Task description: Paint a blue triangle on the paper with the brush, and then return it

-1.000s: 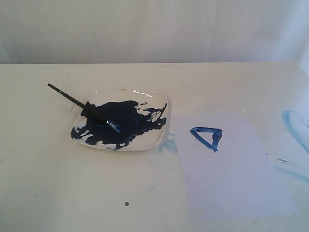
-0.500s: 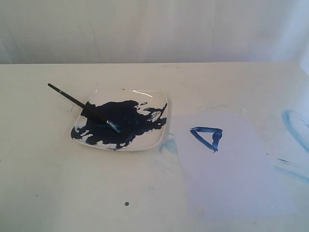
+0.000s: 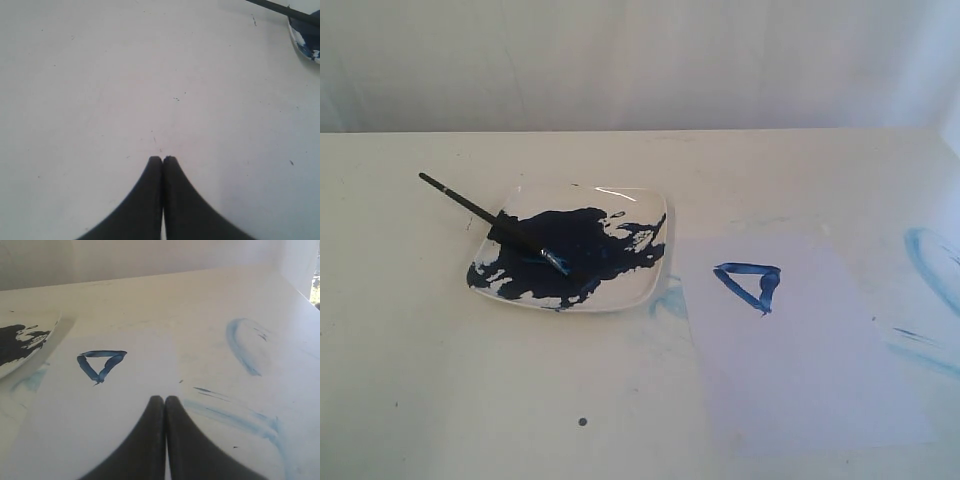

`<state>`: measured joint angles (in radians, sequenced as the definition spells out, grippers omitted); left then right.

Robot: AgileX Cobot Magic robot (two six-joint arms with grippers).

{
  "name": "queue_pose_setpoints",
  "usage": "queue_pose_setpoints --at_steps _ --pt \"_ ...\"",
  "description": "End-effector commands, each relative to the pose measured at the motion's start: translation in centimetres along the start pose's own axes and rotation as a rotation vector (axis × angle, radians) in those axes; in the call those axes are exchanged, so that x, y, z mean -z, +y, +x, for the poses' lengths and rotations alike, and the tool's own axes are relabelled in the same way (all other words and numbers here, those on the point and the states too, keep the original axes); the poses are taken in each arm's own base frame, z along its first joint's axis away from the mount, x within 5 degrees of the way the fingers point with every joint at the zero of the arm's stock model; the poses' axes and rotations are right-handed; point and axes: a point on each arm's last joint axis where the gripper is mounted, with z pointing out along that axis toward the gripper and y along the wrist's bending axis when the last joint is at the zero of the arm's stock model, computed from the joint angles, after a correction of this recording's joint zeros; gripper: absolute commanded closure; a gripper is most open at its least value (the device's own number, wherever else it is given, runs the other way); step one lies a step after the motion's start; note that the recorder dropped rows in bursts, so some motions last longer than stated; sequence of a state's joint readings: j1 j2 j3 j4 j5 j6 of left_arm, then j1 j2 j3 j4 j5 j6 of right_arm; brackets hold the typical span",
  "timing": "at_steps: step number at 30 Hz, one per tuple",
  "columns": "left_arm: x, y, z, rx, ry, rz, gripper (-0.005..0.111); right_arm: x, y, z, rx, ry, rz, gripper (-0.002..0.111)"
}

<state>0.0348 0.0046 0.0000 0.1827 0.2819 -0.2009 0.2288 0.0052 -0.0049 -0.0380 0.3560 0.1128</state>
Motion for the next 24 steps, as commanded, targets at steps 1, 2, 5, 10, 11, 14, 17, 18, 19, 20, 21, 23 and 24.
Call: queue_pose_setpoints --at_steps 1,2,5,10,11,14,17,18,19,20,21,23,24 --pt "0.03 0.03 0.0 0.002 -0.004 -0.005 0.107 -0.02 0.0 -0.03 0.083 -0.019 -0.002 0.108" --pt "0.03 0.03 0.0 0.002 -0.004 -0.005 0.107 -0.02 0.0 -0.03 0.1 -0.019 -0.002 0.108" --pt "0.03 0.03 0.0 0.002 -0.004 -0.005 0.107 -0.02 0.0 -0.03 0.113 -0.019 -0.002 0.108" --pt "0.03 0.03 0.0 0.002 -0.004 -0.005 0.107 -0.01 -0.12 -0.02 0.098 -0.017 0.021 0.108" --pt "0.03 0.03 0.0 0.002 -0.004 -0.005 0.107 -0.01 -0.2 -0.02 0.093 -0.017 0.037 0.108" --pt "0.03 0.03 0.0 0.002 -0.004 -0.005 0.107 0.0 -0.41 -0.04 0.083 -0.018 0.075 0.108" --pt "0.03 0.03 0.0 0.002 -0.004 -0.005 0.107 0.0 -0.41 -0.05 0.083 -0.02 0.075 0.108" --pt "0.03 0.03 0.0 0.002 -0.004 -0.005 0.107 0.0 -0.41 -0.05 0.083 -0.02 0.075 0.108" --pt "0.03 0.03 0.0 0.002 -0.004 -0.005 0.107 0.0 -0.41 -0.05 0.083 -0.02 0.075 0.108" --pt "0.03 0.03 0.0 0.002 -0.004 -0.005 0.107 0.0 -0.41 -0.05 0.083 -0.02 0.075 0.108" --pt "0.03 0.03 0.0 0.002 -0.004 -0.005 0.107 0.0 -0.41 -0.05 0.083 -0.02 0.075 0.108" --pt "0.03 0.03 0.0 0.002 -0.004 -0.005 0.107 0.0 -0.41 -0.05 0.083 -0.02 0.075 0.108" --pt "0.03 0.03 0.0 0.002 -0.004 -0.005 0.107 0.0 -0.41 -0.05 0.083 -0.02 0.075 0.108"
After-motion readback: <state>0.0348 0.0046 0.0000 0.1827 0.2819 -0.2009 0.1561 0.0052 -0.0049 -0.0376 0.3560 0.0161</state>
